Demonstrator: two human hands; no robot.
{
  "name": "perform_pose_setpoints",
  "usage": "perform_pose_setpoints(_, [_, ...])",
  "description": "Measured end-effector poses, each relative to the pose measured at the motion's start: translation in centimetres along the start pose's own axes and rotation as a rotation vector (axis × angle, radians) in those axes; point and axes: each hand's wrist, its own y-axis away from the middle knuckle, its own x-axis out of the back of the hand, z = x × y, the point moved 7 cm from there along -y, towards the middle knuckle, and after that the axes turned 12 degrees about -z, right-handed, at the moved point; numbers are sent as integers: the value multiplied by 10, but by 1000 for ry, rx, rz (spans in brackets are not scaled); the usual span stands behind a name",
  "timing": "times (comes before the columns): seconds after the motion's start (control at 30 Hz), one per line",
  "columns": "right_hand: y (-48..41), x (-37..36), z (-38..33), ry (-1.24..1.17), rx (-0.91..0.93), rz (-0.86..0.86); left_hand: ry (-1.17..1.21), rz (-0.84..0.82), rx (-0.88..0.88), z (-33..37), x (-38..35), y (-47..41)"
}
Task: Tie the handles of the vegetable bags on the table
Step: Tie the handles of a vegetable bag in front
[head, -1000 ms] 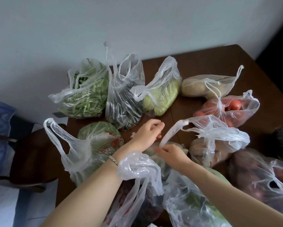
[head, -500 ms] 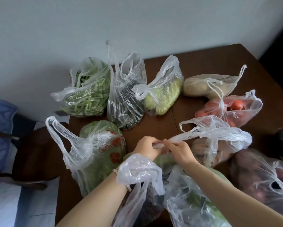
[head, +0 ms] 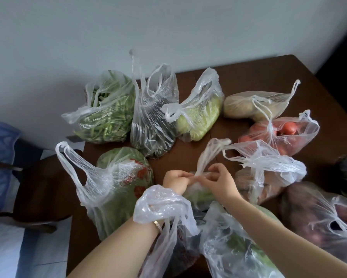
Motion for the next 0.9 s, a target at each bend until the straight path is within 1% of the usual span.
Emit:
perform_pose_setpoints(0.07, [5,-4,-9,175,124,-55,53,-9,64,-3,2,-3])
perform_pose_setpoints(0.17, [9,-8,-21,509,297,-92,17,-28,79,-3,3,-4])
perform_pose_setpoints(0.23, [10,-12,-25,642,381,-128,-2,-26,72,-3,1,-4])
perform_pose_setpoints(0.33, [7,-18,-26,760,408,-215,-42,-3,37,0,-2,3])
perform_pose_setpoints(0.43, [2,-22,-25,840,359,-274,-100,-1,-39,3,-5,6])
perform_pose_setpoints(0.57, [-1,-22,-20,799,290,-262,-297,-25,-143,10,-7,10])
perform_pose_setpoints(0.67, [-1,-21,-16,707,269,-246,-384,-44,-184,12,-11,11])
perform_pose_setpoints(0.77, [2,-18,-17,632,265,-237,-461,-18,-209,14,-12,12])
perform_pose_setpoints(0.83, [3,-13,-16,581,248,-206,-497,0,-235,17,-12,14])
perform_pose_setpoints(0.9, [5,-7,-13,472,229,-157,-542,10,-270,20,-13,15])
